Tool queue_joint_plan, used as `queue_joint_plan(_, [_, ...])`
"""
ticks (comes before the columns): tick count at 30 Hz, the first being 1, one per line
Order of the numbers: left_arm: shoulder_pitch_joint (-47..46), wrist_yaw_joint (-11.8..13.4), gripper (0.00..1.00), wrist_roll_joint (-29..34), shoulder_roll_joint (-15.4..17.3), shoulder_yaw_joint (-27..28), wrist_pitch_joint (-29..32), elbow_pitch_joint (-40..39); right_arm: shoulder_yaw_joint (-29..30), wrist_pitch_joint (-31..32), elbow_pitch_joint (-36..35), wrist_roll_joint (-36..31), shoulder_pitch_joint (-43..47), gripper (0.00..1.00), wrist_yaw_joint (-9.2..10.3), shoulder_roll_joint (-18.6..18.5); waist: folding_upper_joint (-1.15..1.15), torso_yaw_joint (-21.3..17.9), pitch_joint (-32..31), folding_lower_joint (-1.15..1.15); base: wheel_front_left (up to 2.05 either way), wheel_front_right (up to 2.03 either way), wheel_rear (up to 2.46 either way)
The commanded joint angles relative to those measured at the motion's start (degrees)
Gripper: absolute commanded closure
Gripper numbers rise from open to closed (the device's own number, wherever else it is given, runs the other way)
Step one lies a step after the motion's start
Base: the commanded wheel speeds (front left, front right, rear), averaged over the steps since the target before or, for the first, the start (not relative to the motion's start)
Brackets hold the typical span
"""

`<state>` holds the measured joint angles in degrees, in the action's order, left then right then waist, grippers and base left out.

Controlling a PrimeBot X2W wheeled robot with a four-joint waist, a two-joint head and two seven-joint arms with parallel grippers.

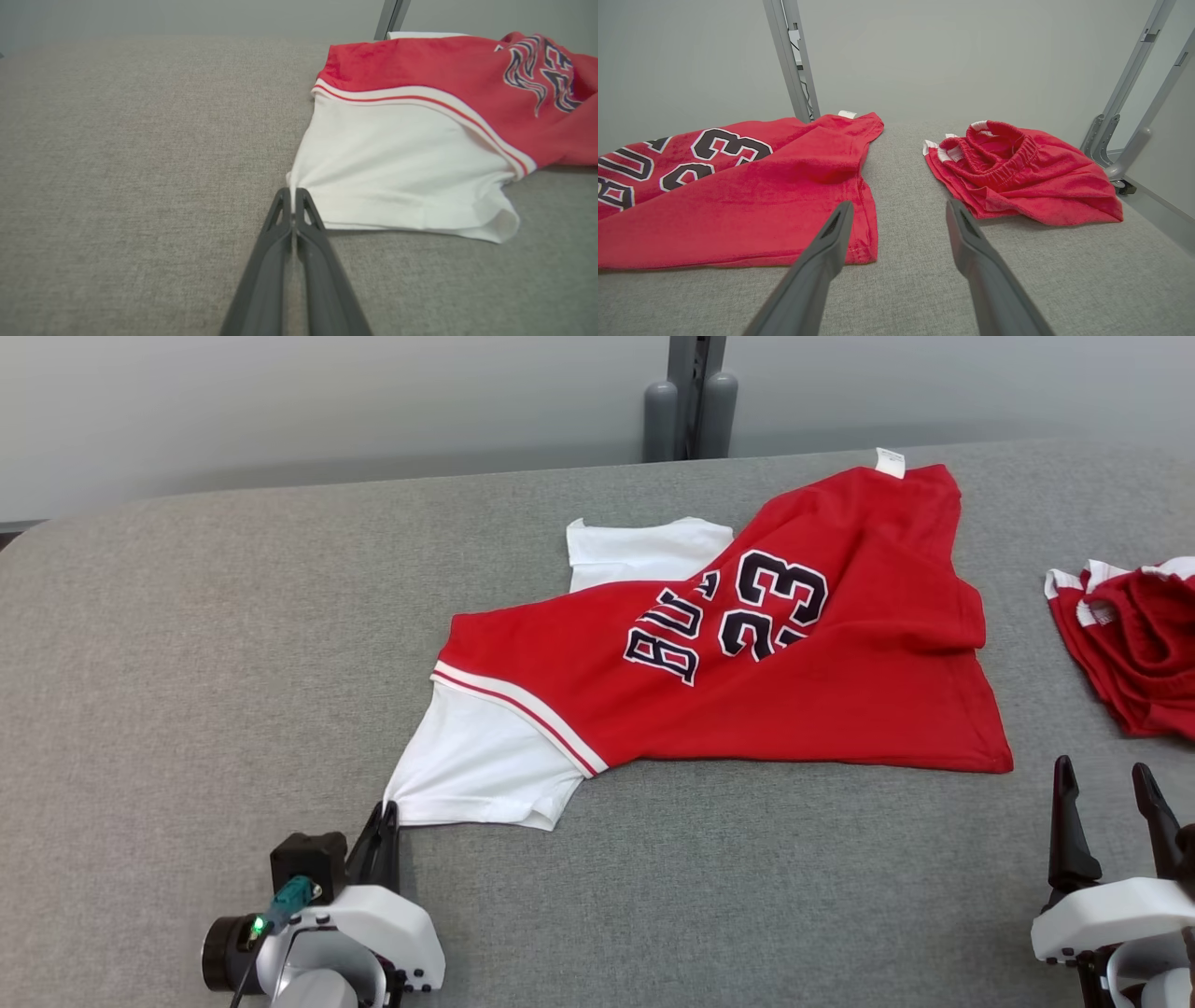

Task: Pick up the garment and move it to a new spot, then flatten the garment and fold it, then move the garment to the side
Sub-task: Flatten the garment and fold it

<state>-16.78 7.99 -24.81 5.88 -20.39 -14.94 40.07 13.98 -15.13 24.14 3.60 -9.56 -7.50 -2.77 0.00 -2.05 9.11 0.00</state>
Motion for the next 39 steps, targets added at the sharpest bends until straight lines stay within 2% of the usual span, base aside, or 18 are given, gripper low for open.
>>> queue_joint_plan(1, [1.30, 0.42, 1.00, -0.26, 0.35, 0.34, -0.27, -1.33, 0.20, -0.01, -0.06, 0.40, 0.70, 0.00, 0.02, -0.29, 0.00, 0.57, 0.10, 0.00, 0.00, 0.00, 0.00])
queue_joint_plan(12, [6.53, 1.80, 1.00, -0.71, 0.80, 0.37, -0.14, -9.22, 0.83, -0.01, -0.82, 0.09, 0.73, 0.00, 0.02, -0.28, 0.00, 2.00, -0.43, 0.00, 0.00, 0.00, 0.00])
queue_joint_plan(13, [6.96, 1.73, 0.63, -0.90, 0.78, 0.51, -0.15, -9.88, 0.79, -0.01, -0.96, 0.16, 0.78, 0.00, 0.02, -0.29, 0.00, 2.09, -0.58, 0.00, 0.00, 0.00, 0.00])
queue_joint_plan(14, [7.24, 1.66, 0.07, -0.88, 0.79, 0.46, -0.18, -10.49, 0.76, -0.01, -1.10, 0.21, 0.82, 0.00, 0.02, -0.28, 0.00, 2.17, -0.76, 0.00, 0.00, 0.00, 0.00])
queue_joint_plan(15, [7.42, 1.64, 0.00, -0.87, 0.75, 0.48, -0.20, -11.10, 0.73, -0.01, -1.23, 0.22, 0.84, 0.00, 0.02, -0.29, 0.00, 2.23, -0.97, 0.00, 0.00, 0.00, 0.00])
queue_joint_plan(30, [6.23, 0.11, 0.00, 3.52, 0.45, 1.98, -0.30, -20.09, -0.83, -0.01, -5.26, 0.60, 0.93, 0.00, 0.02, -0.28, 0.00, 1.98, -4.25, 0.00, 0.00, 0.00, 0.00])
queue_joint_plan(39, [9.25, -1.68, 0.00, 6.09, -0.70, 4.13, -0.31, -23.43, -2.92, -0.01, -10.55, 1.36, 3.27, 0.00, 0.02, -0.28, 0.00, 1.66, -6.88, 0.00, 0.00, 0.00, 0.00])
